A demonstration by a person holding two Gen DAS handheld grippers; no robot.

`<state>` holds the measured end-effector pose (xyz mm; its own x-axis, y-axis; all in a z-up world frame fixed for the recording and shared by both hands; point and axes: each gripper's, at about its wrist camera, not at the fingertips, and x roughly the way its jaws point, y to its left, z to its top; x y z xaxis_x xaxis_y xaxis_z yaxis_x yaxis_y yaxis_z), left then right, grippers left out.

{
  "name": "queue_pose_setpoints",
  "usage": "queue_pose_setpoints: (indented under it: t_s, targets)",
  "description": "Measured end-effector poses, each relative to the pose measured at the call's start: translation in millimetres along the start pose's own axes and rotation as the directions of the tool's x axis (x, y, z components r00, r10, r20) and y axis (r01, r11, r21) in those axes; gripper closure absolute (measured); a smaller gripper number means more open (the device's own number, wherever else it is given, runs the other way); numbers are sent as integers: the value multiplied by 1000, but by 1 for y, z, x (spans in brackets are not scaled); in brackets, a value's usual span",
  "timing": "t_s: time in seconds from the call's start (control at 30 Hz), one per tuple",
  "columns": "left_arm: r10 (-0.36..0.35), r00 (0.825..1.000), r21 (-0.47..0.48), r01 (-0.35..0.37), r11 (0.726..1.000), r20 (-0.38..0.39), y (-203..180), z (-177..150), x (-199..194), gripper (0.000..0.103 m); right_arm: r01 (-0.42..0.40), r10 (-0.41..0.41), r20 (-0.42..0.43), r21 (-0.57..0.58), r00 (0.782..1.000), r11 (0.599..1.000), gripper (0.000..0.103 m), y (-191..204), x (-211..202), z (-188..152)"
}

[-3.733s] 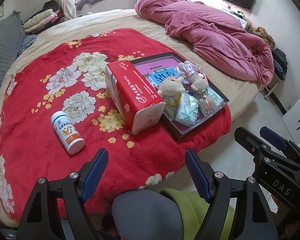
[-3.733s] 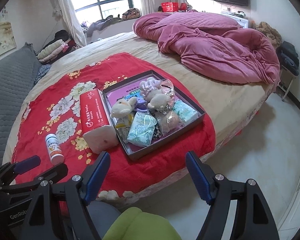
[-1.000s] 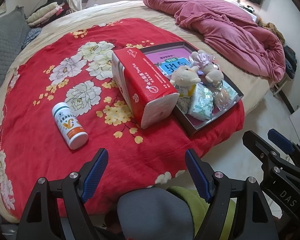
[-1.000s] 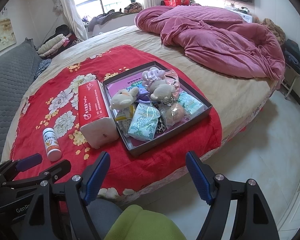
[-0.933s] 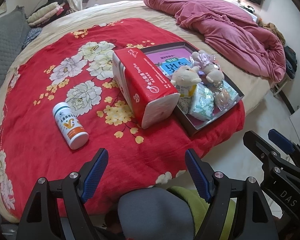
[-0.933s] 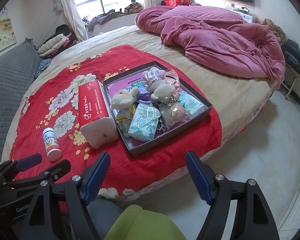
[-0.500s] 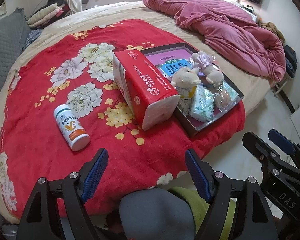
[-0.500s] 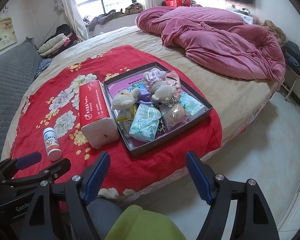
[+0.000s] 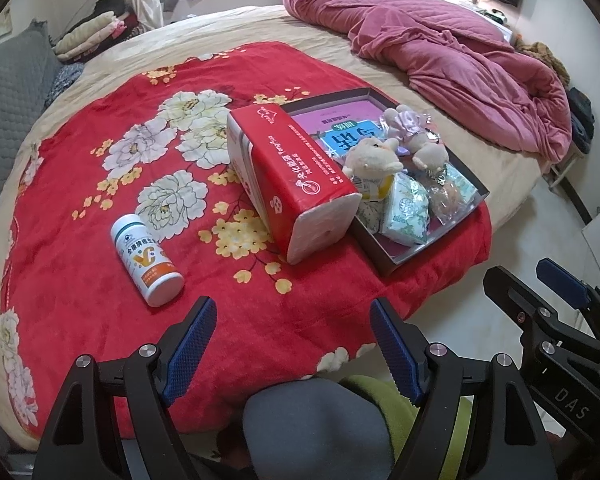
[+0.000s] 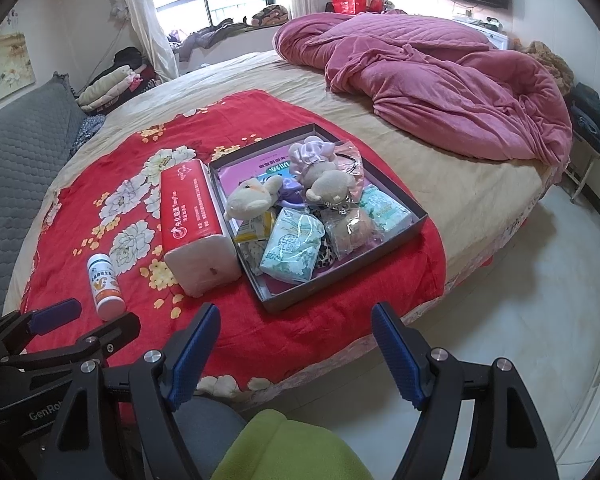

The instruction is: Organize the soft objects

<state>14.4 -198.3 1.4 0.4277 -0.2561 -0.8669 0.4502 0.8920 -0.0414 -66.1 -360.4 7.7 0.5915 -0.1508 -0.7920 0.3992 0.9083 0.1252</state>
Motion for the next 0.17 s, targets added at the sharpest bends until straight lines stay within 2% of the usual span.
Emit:
queue_pose_setpoints:
  t_s: [0.17]
  targets:
    - [-32, 999, 12, 32, 999, 4, 2, 0, 0, 23, -1, 1, 5, -4, 1000, 1000, 26, 1, -1, 0]
